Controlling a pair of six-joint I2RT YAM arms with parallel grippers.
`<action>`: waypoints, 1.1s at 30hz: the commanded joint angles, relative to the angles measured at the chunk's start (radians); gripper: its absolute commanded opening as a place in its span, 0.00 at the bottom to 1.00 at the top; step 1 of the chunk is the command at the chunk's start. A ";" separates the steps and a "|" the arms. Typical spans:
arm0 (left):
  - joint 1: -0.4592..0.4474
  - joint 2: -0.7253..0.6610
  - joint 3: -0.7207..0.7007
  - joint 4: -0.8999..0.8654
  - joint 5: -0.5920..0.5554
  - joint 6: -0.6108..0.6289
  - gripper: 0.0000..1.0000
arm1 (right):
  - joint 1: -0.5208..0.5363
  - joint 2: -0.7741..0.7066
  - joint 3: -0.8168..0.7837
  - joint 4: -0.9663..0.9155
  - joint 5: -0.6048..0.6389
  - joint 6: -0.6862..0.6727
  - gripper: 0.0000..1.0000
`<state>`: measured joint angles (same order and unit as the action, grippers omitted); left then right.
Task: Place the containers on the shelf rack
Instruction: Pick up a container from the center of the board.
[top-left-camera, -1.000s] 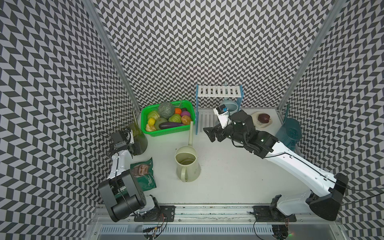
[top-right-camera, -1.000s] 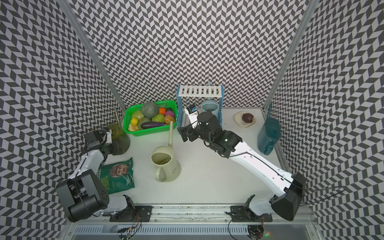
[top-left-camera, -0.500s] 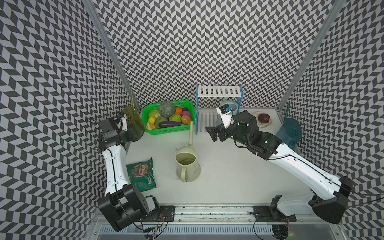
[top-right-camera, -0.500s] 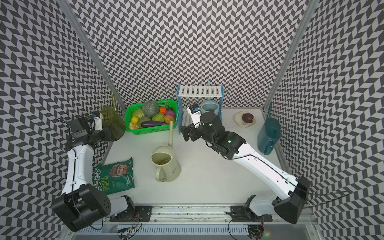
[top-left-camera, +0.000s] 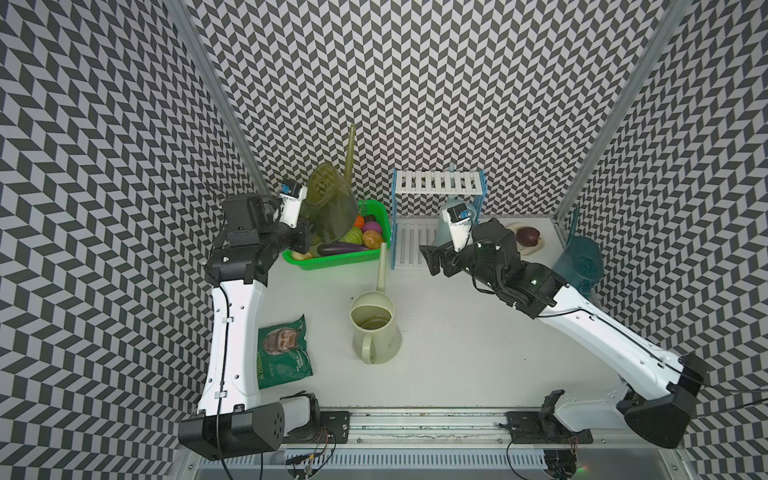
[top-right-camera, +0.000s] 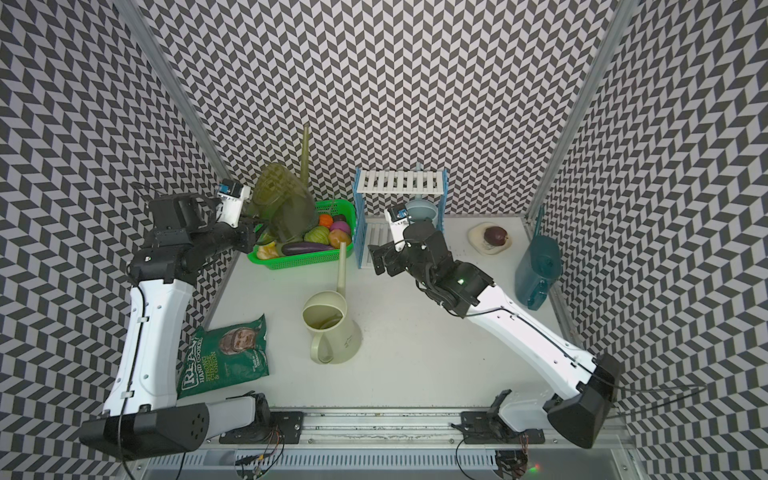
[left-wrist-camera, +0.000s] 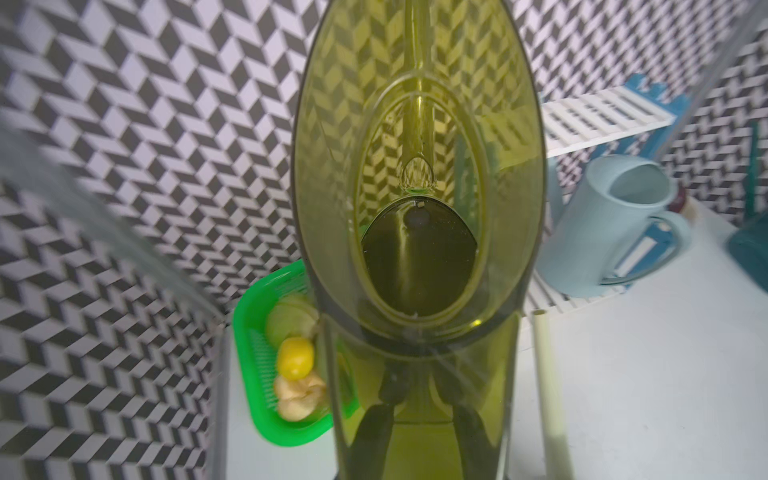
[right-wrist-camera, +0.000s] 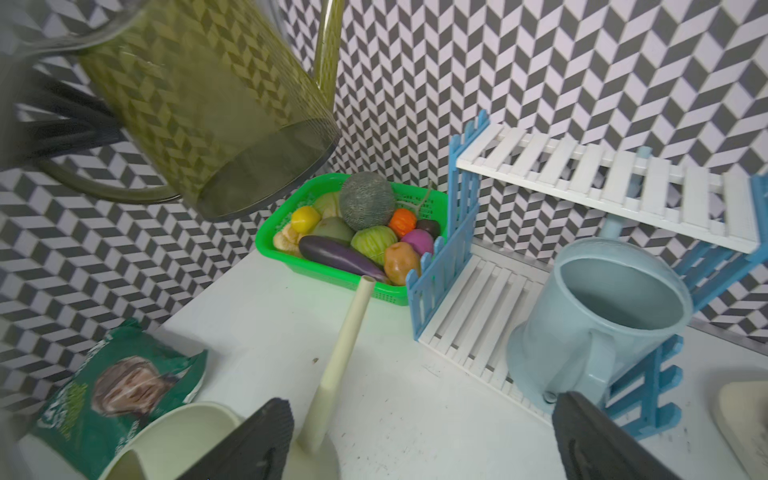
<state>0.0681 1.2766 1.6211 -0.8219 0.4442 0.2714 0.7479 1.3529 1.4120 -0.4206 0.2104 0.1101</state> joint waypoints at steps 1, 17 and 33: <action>-0.083 0.009 0.083 -0.008 0.049 -0.014 0.14 | -0.047 -0.041 -0.002 0.022 0.031 0.026 1.00; -0.499 0.050 0.034 -0.051 -0.070 -0.149 0.13 | -0.201 -0.159 -0.048 0.000 0.083 0.054 1.00; -0.724 -0.014 -0.207 0.132 -0.327 -0.479 0.13 | -0.213 -0.187 -0.081 -0.009 0.069 0.053 1.00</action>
<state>-0.6350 1.3231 1.4147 -0.8165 0.2188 -0.1055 0.5400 1.1851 1.3430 -0.4473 0.2840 0.1593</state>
